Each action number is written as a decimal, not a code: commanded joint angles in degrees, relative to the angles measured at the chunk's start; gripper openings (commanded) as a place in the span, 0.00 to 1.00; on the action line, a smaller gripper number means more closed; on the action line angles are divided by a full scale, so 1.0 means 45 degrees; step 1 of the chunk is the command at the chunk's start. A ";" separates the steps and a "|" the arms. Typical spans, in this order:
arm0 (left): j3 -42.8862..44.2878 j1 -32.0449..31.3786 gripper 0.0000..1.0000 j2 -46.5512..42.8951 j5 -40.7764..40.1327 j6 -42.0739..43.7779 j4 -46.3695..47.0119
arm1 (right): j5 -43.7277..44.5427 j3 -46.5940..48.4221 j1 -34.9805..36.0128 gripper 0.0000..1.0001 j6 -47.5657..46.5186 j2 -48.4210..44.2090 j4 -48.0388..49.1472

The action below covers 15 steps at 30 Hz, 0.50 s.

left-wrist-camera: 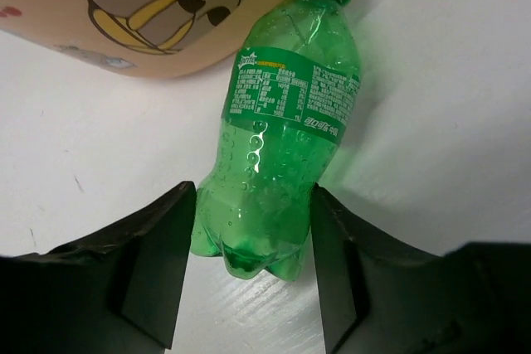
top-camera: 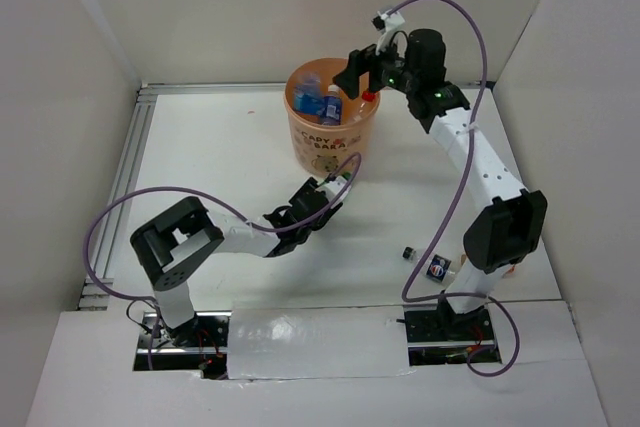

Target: Put the plastic bottles in the bin

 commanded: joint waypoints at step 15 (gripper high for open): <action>0.1765 -0.0389 0.00 -0.7620 0.1301 -0.1100 -0.1289 | 0.2186 -0.7765 -0.5346 0.21 -0.9109 -0.7154 -0.6468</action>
